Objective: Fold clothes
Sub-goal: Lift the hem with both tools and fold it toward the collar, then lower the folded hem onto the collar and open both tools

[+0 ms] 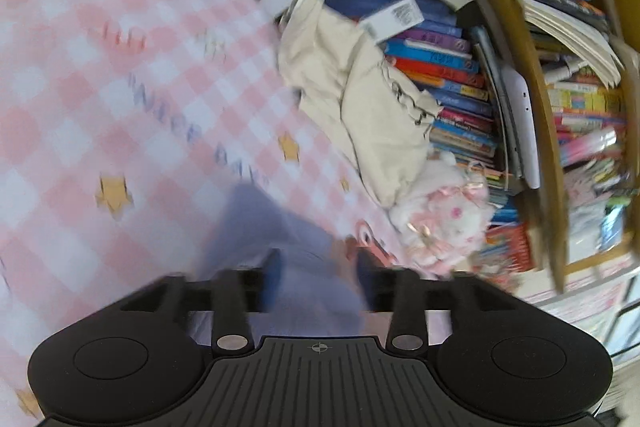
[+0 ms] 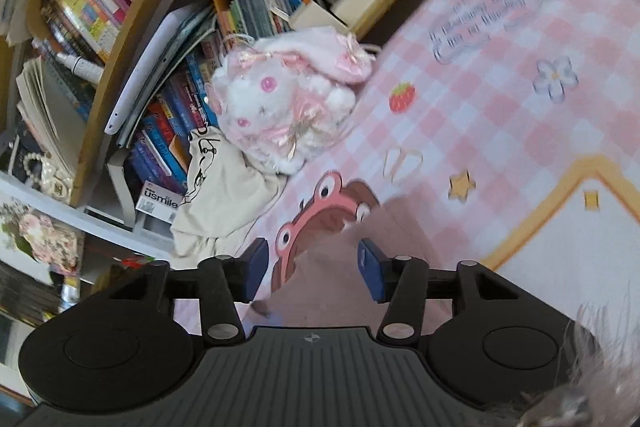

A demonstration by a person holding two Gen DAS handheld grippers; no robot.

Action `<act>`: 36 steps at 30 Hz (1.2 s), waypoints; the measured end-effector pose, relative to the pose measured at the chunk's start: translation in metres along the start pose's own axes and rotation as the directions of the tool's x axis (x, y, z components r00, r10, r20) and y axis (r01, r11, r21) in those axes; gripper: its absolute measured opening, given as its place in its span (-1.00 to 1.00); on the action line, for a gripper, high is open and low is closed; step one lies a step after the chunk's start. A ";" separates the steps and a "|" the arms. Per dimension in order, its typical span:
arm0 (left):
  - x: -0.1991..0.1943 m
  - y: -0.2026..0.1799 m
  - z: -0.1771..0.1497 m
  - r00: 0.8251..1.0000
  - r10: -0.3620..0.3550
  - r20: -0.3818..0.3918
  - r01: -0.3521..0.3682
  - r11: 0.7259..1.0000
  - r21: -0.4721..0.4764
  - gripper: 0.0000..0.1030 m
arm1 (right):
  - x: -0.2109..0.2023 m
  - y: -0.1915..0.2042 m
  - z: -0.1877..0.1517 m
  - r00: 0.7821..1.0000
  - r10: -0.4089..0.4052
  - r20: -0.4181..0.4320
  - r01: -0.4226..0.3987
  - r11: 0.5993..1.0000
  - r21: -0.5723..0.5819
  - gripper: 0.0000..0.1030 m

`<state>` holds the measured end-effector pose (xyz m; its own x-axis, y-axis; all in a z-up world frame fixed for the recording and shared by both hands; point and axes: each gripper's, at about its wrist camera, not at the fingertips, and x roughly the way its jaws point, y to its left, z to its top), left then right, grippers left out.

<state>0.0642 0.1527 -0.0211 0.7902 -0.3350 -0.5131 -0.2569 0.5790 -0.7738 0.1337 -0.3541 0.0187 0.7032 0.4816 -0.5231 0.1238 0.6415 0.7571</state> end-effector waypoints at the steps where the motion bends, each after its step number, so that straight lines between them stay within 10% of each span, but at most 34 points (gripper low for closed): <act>1: -0.004 -0.003 0.002 1.000 0.008 0.024 -0.009 0.999 0.042 0.08 | 0.001 0.003 0.001 1.000 -0.017 0.002 0.017 0.999 -0.038 -0.04; 5: -0.011 -0.018 0.001 0.996 0.063 0.055 -0.076 0.952 0.297 0.10 | 0.013 0.019 -0.008 0.992 -0.126 -0.011 0.118 0.950 -0.288 -0.04; 11: 0.014 -0.044 -0.021 0.985 0.169 0.032 -0.146 0.722 0.676 0.09 | 0.058 0.046 -0.044 0.952 -0.305 0.003 0.218 0.675 -0.705 -0.04; 14: 0.032 -0.044 -0.020 0.978 0.205 0.038 -0.170 0.677 0.716 0.06 | 0.080 0.046 -0.051 0.937 -0.348 0.007 0.235 0.619 -0.749 -0.16; 16: 0.044 -0.040 -0.017 0.970 0.241 0.029 -0.190 0.676 0.712 -0.13 | 0.087 0.043 -0.052 0.930 -0.366 0.010 0.251 0.618 -0.745 -0.64; 18: 0.051 -0.036 -0.016 0.963 0.270 0.011 -0.197 0.672 0.714 -0.93 | 0.085 0.039 -0.049 0.934 -0.356 0.011 0.254 0.646 -0.720 -0.84; 24: 0.034 -0.032 -0.008 0.980 0.190 0.062 -0.184 0.740 0.646 -0.93 | 0.042 0.022 -0.027 0.962 -0.262 0.075 0.265 0.829 -0.492 -0.87; 33: 0.056 -0.007 0.003 0.976 0.218 -0.007 -0.178 0.813 0.554 -0.78 | 0.071 -0.016 -0.013 0.961 -0.271 -0.054 0.240 0.916 -0.320 -0.84; 36: 0.046 -0.006 0.009 0.977 0.214 -0.003 -0.182 0.837 0.517 -0.54 | 0.058 -0.016 -0.013 0.962 -0.271 -0.028 0.250 0.920 -0.301 -0.39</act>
<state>0.1070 0.1407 -0.0370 0.7150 -0.2058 -0.6681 -0.0712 0.9293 -0.3624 0.1634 -0.3291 -0.0284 0.6234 0.3065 -0.7193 0.0792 0.8905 0.4480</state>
